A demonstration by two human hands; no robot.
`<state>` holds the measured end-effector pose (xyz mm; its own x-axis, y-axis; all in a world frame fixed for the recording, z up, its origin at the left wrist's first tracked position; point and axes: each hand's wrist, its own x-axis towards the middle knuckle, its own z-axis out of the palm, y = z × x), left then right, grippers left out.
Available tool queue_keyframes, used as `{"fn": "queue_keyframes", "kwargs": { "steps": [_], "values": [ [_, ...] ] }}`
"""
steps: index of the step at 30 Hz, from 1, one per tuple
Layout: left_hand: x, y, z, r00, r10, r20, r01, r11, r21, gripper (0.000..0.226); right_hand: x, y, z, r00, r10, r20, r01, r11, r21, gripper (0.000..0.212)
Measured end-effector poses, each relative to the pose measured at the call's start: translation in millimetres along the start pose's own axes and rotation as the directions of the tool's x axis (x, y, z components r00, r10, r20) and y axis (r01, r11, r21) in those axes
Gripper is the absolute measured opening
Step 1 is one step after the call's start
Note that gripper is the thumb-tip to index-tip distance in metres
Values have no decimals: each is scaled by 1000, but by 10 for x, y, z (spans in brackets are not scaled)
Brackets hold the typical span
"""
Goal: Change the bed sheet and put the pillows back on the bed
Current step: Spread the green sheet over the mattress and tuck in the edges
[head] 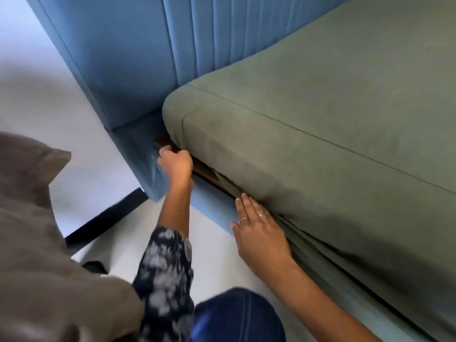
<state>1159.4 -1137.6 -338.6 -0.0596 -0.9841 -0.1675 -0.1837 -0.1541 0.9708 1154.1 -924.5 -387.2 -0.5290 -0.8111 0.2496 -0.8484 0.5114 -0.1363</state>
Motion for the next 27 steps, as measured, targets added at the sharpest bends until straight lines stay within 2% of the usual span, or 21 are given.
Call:
{"fn": "queue_keyframes", "kwargs": {
  "steps": [2, 4, 5, 8, 11, 13, 15, 17, 21, 23, 27],
  "values": [
    [-368, -193, -89, 992, -9, 123, 5, 1000, 26, 21, -71, 2, -56, 999, 29, 44, -29, 999, -18, 58],
    [-683, -358, -94, 948, -15, 318, 25, 999, -28, 28, -52, -9, -62, 997, 46, 65, -43, 998, -39, 57],
    [-827, -390, -79, 929, -34, 368, 58, 997, -54, 28, -31, -23, -71, 996, 49, 78, -45, 997, -55, 56],
    [-1057, -383, 25, 910, -80, 407, 113, 992, -57, 27, 40, -67, -94, 980, 107, 168, -97, 993, -66, 76],
    [-1106, -227, 149, 892, -170, 418, 242, 962, -124, 34, 138, -89, -118, 966, 207, 155, -197, 977, -80, 88],
    [-1102, -143, 261, 844, -255, 472, 388, 898, -209, 42, 199, -44, -157, 960, 240, 144, -234, 971, -57, 82],
    [-1133, -71, 361, 777, -293, 557, 515, 805, -294, 72, 296, 54, -137, 957, 175, 229, -184, 983, 16, 62],
    [-1164, -26, 408, 730, -256, 634, 577, 727, -371, 83, 382, 153, -115, 956, 136, 260, -158, 985, 66, 56],
    [-1164, -9, 357, 706, -218, 674, 619, 652, -438, 81, 375, 306, -115, 976, 77, 205, -107, 984, 140, 65],
    [-1159, -14, 317, 675, -198, 711, 645, 625, -439, 79, 299, 362, -188, 985, 34, 167, -55, 992, 118, 77],
    [-1169, -36, 257, 634, -146, 759, 662, 610, -436, 72, -39, 387, -296, 976, 41, 213, -51, 998, 44, 70]
  ]
}}
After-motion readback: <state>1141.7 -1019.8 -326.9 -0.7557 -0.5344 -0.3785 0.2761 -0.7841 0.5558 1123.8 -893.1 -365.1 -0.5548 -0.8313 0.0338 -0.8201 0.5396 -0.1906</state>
